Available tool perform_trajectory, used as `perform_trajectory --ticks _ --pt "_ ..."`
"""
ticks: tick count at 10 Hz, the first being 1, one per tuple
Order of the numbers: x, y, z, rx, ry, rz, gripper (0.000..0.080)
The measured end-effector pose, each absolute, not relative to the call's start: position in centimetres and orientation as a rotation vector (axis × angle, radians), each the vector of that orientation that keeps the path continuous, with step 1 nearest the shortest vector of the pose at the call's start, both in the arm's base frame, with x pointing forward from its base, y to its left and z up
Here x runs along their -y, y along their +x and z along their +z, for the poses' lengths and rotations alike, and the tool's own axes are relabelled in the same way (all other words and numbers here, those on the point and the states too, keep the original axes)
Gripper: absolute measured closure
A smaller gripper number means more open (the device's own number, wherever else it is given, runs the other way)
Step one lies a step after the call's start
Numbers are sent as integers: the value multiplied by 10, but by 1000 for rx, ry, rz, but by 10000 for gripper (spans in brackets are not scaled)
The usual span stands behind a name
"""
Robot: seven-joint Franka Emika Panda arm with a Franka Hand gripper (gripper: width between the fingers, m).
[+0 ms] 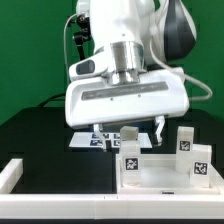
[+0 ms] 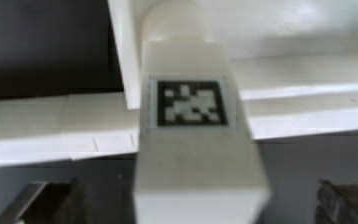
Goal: Assemble square table
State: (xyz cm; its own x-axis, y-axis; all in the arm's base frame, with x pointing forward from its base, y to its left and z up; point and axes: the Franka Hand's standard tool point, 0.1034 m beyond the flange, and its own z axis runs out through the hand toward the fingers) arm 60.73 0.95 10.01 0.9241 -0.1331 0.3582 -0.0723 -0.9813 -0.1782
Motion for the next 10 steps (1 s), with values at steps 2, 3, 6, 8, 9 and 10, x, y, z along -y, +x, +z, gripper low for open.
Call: perform_trajectory --ticks 2,3,6,8,9,10 --pt "-22 607 96 -271 -2904 -356 151" --pt "-31 596 88 -247 -2898 -237 151" --pt "-33 596 90 -224 -2857 2 151" --pt "-17 595 81 -268 -2881 52 151" --pt "-17 598 82 -337 -2870 90 151" --pt "-15 604 85 -329 -2872 82 151"
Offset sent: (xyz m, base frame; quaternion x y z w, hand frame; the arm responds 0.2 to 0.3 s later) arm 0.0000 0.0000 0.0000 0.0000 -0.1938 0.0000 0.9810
